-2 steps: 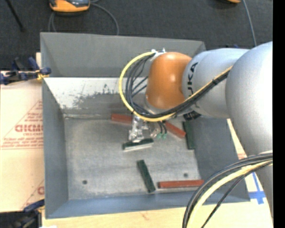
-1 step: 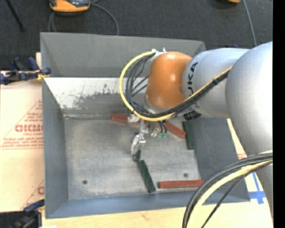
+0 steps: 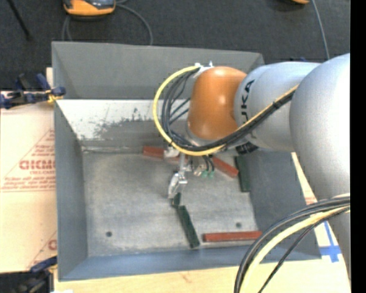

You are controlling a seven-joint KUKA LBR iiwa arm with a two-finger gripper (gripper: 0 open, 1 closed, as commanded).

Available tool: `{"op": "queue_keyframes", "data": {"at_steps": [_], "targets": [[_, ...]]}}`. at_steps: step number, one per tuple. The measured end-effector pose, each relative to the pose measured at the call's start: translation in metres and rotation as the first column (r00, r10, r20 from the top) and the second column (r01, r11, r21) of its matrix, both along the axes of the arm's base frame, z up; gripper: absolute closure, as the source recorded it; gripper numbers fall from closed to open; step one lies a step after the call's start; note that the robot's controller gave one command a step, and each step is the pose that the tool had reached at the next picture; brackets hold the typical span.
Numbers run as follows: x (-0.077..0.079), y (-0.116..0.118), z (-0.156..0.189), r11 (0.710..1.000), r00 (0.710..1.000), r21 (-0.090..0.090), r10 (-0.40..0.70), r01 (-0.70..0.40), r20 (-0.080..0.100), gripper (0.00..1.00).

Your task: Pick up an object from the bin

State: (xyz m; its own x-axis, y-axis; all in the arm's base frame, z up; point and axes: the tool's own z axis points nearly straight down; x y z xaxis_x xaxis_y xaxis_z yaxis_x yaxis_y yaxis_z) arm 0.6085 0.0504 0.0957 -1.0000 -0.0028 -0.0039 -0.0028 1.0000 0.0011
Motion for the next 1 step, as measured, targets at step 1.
{"op": "queue_keyframes", "data": {"at_steps": [1], "targets": [[-0.0076, -0.0228, -0.0058, 0.998, 0.998, 0.006, 0.064, -0.064, 0.004, 0.0]]}}
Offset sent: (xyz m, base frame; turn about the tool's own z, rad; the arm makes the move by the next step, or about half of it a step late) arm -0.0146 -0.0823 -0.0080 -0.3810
